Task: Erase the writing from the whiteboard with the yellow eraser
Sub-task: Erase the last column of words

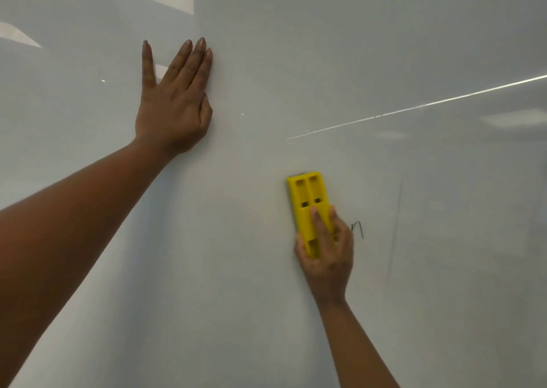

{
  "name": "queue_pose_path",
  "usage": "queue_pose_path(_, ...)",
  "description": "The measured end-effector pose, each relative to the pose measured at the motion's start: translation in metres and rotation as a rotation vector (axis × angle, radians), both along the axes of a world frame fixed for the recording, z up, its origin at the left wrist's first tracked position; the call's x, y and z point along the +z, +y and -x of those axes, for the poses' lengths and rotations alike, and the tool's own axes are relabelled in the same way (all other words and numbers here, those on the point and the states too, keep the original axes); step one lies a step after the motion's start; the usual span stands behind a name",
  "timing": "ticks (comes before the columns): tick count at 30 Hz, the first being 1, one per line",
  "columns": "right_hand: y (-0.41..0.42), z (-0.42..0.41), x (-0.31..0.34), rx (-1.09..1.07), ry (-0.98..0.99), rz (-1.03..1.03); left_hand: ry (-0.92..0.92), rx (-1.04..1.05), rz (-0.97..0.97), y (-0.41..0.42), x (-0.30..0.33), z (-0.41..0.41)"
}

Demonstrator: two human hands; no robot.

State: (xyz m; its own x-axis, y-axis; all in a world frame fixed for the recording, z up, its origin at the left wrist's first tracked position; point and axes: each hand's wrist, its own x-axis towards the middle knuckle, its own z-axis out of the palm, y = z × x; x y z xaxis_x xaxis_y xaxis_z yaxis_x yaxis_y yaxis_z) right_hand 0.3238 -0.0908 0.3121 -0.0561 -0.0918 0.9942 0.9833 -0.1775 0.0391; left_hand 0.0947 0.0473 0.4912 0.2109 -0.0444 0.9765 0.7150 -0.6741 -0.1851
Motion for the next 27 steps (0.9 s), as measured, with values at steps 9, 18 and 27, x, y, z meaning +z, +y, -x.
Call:
queue_pose_path(9, -0.029, -0.055, 0.004, 0.072, 0.497, -0.252, -0.009, 0.011, -0.006, -0.003, -0.002, -0.002)
queue_pose_path(18, -0.016, -0.008, -0.044, 0.06, 0.335, -0.07, -0.002, -0.002, -0.008, -0.002, -0.001, -0.001)
queue_pose_path(27, -0.037, -0.048, -0.035, 0.111, 0.582, -0.212, -0.013, -0.008, -0.027, 0.0, -0.003, -0.001)
